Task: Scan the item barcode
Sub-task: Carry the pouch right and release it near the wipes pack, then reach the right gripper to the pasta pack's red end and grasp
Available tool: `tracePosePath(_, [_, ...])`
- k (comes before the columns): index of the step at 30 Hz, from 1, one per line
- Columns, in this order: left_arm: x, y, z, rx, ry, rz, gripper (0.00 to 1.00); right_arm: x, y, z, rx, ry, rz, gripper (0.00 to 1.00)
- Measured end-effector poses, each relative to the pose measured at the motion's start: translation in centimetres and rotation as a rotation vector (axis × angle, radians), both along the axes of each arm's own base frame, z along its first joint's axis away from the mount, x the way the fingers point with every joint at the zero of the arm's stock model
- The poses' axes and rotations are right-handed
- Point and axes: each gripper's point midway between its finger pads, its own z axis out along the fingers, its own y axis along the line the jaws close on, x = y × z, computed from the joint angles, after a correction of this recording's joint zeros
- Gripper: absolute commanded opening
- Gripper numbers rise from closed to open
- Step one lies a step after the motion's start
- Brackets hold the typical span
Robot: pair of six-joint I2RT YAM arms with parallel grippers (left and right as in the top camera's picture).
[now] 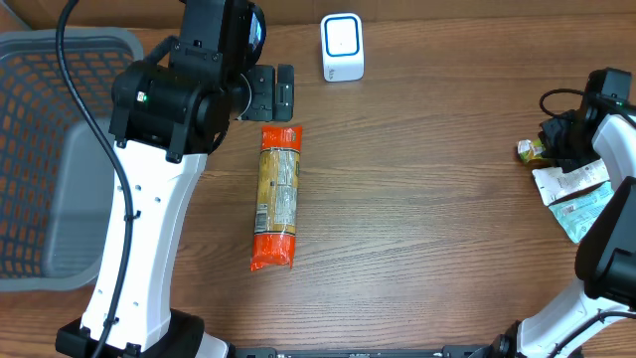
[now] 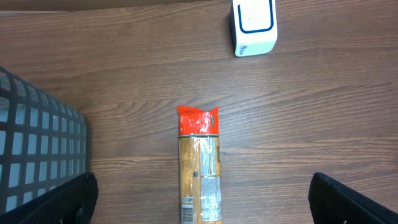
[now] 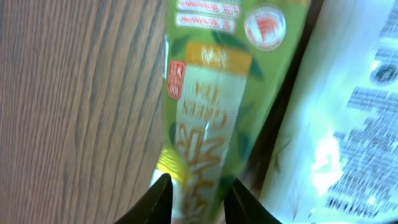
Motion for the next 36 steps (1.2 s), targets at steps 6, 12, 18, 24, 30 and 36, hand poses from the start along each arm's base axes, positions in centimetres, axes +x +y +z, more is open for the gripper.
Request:
tracePosePath(6, [0.0,0.0,0.0,0.000,0.000,0.000,1.00,-0.4,1.4,-0.1,0.040,0.011,0.153,0.95])
tracePosePath(12, [0.0,0.0,0.0,0.000,0.000,0.000,1.00,-1.1,5.0,1.2,0.179,0.015,0.358,1.00])
tracePosePath(18, [0.0,0.0,0.0,0.000,0.000,0.000,1.00,0.7,10.0,6.0,0.226,-0.096,0.568,1.00])
tracePosePath(24, [0.0,0.0,0.0,0.000,0.000,0.000,1.00,1.0,20.7,8.3,0.311,-0.175,0.859,1.00])
tracePosePath(30, [0.0,0.0,0.0,0.000,0.000,0.000,1.00,0.1,32.3,8.9,0.343,-0.248,1.123,1.00])
tracePosePath(36, [0.0,0.0,0.0,0.000,0.000,0.000,1.00,-2.2,42.0,5.5,0.388,-0.228,1.283,1.00])
